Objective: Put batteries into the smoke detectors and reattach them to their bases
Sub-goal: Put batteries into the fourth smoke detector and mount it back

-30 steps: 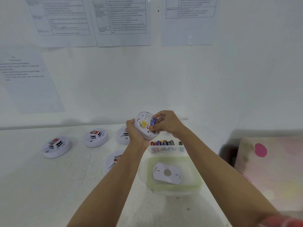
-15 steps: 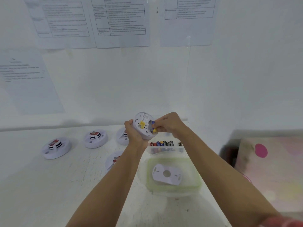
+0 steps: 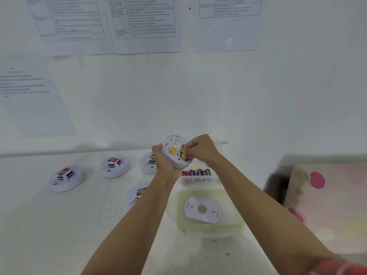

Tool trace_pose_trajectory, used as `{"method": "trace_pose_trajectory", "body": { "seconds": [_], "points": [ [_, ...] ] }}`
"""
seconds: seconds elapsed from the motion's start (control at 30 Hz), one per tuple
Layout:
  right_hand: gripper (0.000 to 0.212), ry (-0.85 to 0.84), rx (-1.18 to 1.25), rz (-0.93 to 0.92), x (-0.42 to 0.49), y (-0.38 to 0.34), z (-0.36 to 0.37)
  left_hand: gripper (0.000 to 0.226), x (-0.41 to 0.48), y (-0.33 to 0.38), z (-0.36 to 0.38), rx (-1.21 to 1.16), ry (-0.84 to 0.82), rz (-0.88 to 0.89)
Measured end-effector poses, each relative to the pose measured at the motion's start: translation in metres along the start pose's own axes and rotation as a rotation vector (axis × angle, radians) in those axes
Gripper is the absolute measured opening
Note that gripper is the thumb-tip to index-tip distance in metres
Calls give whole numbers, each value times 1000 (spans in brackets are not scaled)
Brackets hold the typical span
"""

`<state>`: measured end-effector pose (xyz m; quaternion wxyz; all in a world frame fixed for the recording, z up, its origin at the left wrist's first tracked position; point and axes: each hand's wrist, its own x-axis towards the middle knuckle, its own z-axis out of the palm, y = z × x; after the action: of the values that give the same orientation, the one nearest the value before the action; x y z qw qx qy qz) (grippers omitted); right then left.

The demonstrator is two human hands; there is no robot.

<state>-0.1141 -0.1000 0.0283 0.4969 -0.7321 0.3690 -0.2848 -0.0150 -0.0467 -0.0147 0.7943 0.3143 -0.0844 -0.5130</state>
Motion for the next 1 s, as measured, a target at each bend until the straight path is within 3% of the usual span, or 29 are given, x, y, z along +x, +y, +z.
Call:
{"method": "trace_pose_trajectory", "body": {
  "seconds": [0.17,0.47,0.73,0.87,1.0],
  "points": [
    [32,-255,-83,-23,-2,-6,-14,44,2,4,1,15,-2,-7],
    [34,-58,-77,-135,10,7,-13,43,-2,7,13,19,-2,-71],
    [12,-191,-256,-188,11,7,-8,36,8,7,7,78,34,-27],
    [15,-225,-161,-176,15,4,-19,37,20,10,6,39,58,25],
    [25,-114,-46,-52,27,15,-43,38,28,10,7,-14,64,26]
  ]
}}
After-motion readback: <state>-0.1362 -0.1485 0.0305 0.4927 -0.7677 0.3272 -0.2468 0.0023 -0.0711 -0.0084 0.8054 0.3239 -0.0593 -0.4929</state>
